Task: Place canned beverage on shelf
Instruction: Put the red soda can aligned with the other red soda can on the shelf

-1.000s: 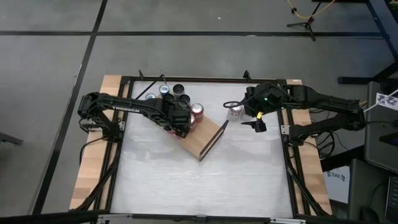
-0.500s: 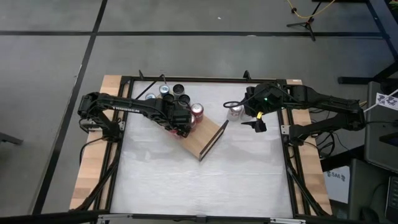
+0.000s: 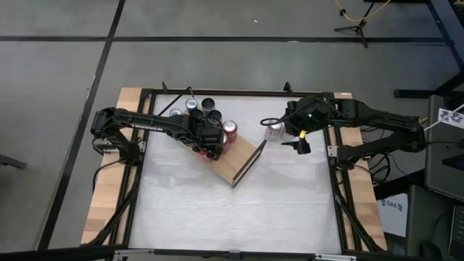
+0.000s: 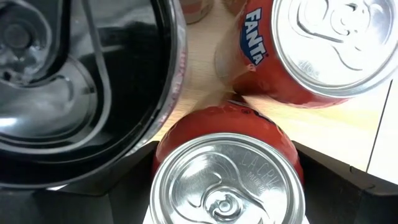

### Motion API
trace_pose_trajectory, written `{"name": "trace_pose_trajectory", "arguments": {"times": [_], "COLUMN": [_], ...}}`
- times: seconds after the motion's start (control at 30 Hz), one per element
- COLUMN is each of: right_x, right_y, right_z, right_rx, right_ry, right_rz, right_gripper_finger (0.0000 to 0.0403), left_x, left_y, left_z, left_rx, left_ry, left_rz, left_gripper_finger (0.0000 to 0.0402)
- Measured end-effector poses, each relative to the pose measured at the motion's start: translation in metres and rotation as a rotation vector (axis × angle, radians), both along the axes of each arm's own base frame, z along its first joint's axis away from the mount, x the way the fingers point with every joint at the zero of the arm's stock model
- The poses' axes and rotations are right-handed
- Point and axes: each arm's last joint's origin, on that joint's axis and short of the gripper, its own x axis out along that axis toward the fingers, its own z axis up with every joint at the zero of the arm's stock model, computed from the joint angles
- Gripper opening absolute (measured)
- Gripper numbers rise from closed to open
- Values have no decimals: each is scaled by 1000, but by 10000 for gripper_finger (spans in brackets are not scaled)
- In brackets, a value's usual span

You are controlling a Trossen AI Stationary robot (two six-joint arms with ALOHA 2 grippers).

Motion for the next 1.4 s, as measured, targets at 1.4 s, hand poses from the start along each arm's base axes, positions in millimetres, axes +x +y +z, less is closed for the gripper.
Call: {"name": "trace_pose_trajectory", "arguments": {"times": [1.4], "right_x": [0], "right_y": [0], "right_z": [0], "right_rx": [0], "right_ry": [0], "right_rz": [-1], "right_gripper_finger": [379], "left_x": [3], "left_y": [0], "left_z": [1], "left_rx": [12], "left_ry": [-29], "left_rz": [-24], "left_gripper_finger": [321]}}
